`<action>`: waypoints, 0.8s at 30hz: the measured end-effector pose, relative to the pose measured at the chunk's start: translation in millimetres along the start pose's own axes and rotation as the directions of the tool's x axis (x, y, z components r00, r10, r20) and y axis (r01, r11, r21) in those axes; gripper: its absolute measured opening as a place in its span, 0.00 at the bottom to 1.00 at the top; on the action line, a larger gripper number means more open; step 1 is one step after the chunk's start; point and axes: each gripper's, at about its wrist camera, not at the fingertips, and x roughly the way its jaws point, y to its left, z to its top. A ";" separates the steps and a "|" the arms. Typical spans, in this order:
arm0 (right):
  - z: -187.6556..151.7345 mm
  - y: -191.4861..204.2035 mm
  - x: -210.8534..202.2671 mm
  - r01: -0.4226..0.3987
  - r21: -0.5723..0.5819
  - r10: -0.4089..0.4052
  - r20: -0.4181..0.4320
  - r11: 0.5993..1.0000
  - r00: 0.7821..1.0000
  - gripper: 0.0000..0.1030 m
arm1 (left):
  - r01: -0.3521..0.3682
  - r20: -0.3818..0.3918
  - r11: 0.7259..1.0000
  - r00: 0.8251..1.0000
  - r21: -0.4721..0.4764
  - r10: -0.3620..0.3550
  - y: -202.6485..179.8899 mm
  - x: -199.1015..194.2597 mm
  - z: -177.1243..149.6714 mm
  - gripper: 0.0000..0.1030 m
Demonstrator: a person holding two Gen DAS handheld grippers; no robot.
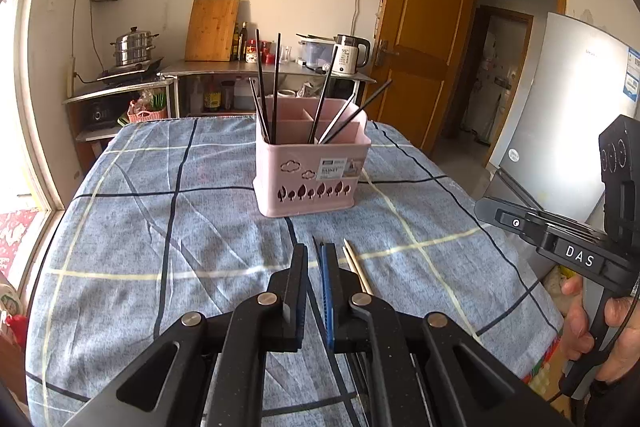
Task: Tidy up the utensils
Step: 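Move both tools back over the remaining chopsticks on the cloth, then grasp a black chopstick with the left tool while the right tool grasps another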
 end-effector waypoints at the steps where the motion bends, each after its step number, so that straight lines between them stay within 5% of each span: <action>1: -2.8 -0.3 0.3 0.001 0.001 -0.001 -0.006 1.000 1.000 0.11 | 0.002 -0.003 1.000 1.000 -0.001 -0.002 -0.4 0.2 -2.4 0.06; 24: -25.5 -11.1 33.6 -0.009 0.032 0.012 -0.102 0.999 0.995 0.13 | 0.019 -0.167 1.000 0.986 -0.021 -0.022 4.3 83.5 -23.5 0.18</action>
